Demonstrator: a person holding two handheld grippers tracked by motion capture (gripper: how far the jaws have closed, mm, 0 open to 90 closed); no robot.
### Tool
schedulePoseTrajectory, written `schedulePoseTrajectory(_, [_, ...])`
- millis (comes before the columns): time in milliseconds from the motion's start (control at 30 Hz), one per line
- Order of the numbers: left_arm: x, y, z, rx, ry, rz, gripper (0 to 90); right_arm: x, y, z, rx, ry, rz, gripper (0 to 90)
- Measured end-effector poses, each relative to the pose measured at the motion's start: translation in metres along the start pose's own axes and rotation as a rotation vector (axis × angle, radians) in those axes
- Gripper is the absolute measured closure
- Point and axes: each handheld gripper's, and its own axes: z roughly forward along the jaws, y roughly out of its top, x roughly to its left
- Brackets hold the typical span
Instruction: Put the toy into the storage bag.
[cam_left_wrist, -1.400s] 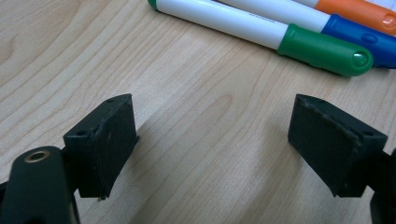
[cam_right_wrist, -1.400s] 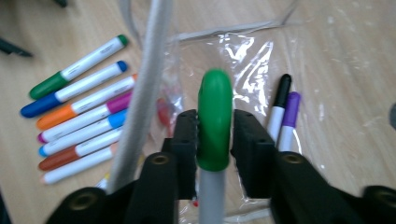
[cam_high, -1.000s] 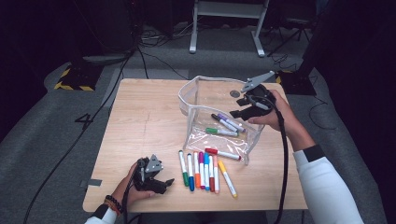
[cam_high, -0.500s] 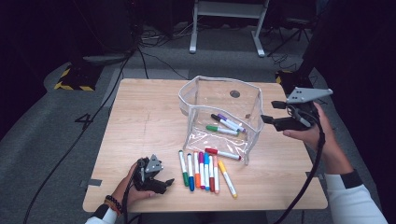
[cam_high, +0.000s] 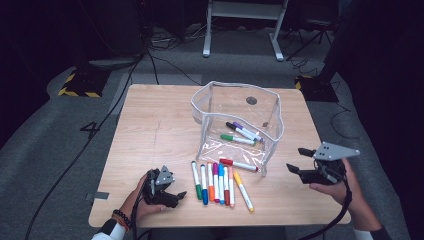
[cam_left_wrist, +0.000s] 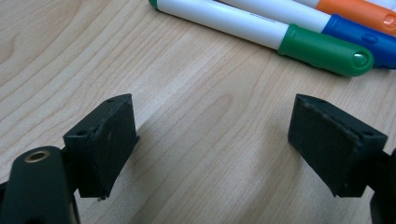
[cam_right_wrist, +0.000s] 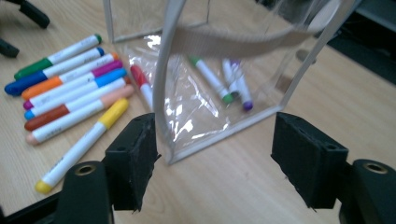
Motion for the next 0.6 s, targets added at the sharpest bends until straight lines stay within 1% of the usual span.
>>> schedulePoseTrajectory(33, [0.000, 0.000, 0.000, 0.000, 0.000, 0.000, 15.7, 0.003, -0.007, 0.004, 0.008, 0.018, 0.012, 31.8])
schedulePoseTrajectory(100, [0.000, 0.000, 0.000, 0.000, 0.000, 0.000, 15.7, 0.011, -0.019, 0.011, 0.020, 0.015, 0.009, 32.2])
schedulePoseTrajectory(167, [0.000, 0.000, 0.000, 0.000, 0.000, 0.000, 15.6, 0.018, -0.029, 0.018, 0.013, 0.054, 0.030, 32.9])
schedulePoseTrajectory(200, [0.000, 0.000, 0.000, 0.000, 0.000, 0.000, 15.7, 0.023, -0.032, 0.021, 0.009, 0.054, 0.022, 33.6])
schedulePoseTrajectory(233, [0.000, 0.000, 0.000, 0.000, 0.000, 0.000, 15.7, 0.029, -0.035, 0.025, 0.000, 0.066, 0.029, 34.5])
schedulePoseTrajectory(267, [0.000, 0.000, 0.000, 0.000, 0.000, 0.000, 15.6, 0.035, -0.037, 0.030, -0.004, 0.088, 0.034, 34.9])
schedulePoseTrajectory(300, [0.000, 0.000, 0.000, 0.000, 0.000, 0.000, 15.7, 0.041, -0.039, 0.036, -0.002, 0.100, 0.024, 35.6])
schedulePoseTrajectory(367, [0.000, 0.000, 0.000, 0.000, 0.000, 0.000, 15.7, 0.054, -0.040, 0.048, 0.019, 0.126, 0.006, 36.5])
schedulePoseTrajectory(433, [0.000, 0.000, 0.000, 0.000, 0.000, 0.000, 15.6, 0.064, -0.038, 0.060, 0.025, 0.176, 0.005, 37.7])
schedulePoseTrajectory(533, [0.000, 0.000, 0.000, 0.000, 0.000, -0.001, 15.6, 0.077, -0.030, 0.076, 0.036, 0.210, -0.017, 38.3])
schedulePoseTrajectory(600, [0.000, 0.000, 0.000, 0.000, -0.001, 0.001, 15.6, 0.084, -0.026, 0.085, 0.038, 0.212, -0.027, 38.4])
